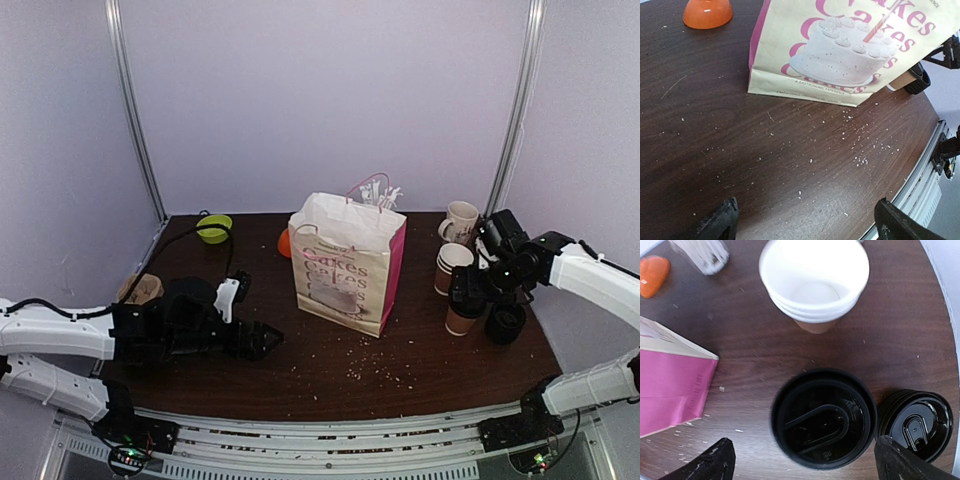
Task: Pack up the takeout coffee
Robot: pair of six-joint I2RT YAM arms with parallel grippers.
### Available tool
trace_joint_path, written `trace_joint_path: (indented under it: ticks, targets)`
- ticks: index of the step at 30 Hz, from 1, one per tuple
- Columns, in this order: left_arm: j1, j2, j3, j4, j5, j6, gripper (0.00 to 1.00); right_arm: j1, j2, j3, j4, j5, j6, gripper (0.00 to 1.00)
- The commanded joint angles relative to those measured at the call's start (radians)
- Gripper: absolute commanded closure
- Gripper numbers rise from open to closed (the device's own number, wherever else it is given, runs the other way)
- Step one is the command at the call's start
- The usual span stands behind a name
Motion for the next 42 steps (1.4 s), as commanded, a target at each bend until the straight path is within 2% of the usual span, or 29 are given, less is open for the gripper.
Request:
trace_joint_path:
  ticks: [1, 6, 9, 13, 16, 19, 24, 29, 33, 37, 40, 42]
  targets:
    - [0.005, -0.004, 0.091, -0.084, -0.075, 0.027, 0.02, 0.027, -0.093, 0.099, -0.058, -0.055, 0.029, 0.00]
    - [0.076, 0.009, 0.209, -0.221, -0.110, 0.055, 0.02, 0.155, -0.186, 0.107, 0.005, -0.090, 0.067, 0.02]
    - [0.139, 0.010, 0.294, -0.304, -0.127, 0.064, 0.02, 0.256, -0.233, 0.065, 0.107, -0.096, 0.082, 0.04]
    - [0.199, 0.012, 0.428, -0.480, -0.255, 0.065, 0.02, 0.357, -0.272, -0.006, 0.212, -0.063, 0.073, 0.05]
    - [0.272, 0.005, 0.508, -0.584, -0.320, 0.083, 0.02, 0.377, -0.290, -0.039, 0.270, -0.036, 0.059, 0.06]
    - [0.421, 0.006, 0.555, -0.661, -0.286, 0.117, 0.07, 0.382, -0.325, -0.026, 0.329, -0.010, 0.036, 0.06]
    - [0.591, 0.021, 0.639, -0.782, -0.312, 0.150, 0.12, 0.384, -0.341, 0.087, 0.408, -0.064, -0.022, 0.06]
    - [0.822, 0.004, 0.609, -0.794, -0.221, 0.173, 0.13, 0.424, -0.248, 0.227, 0.431, -0.213, -0.062, 0.07]
    - [0.962, -0.020, 0.548, -0.752, -0.126, 0.153, 0.03, 0.550, -0.134, 0.275, 0.499, -0.239, -0.082, 0.07]
    - [1.203, -0.033, 0.455, -0.690, 0.040, 0.189, 0.02, 0.677, -0.031, 0.276, 0.640, -0.244, -0.081, 0.06]
    - [1.277, -0.017, 0.420, -0.677, 0.056, 0.229, 0.02, 0.741, 0.055, 0.304, 0.685, -0.252, -0.089, 0.06]
    - [1.282, 0.004, 0.404, -0.662, 0.036, 0.242, 0.02, 0.770, 0.100, 0.332, 0.689, -0.256, -0.105, 0.06]
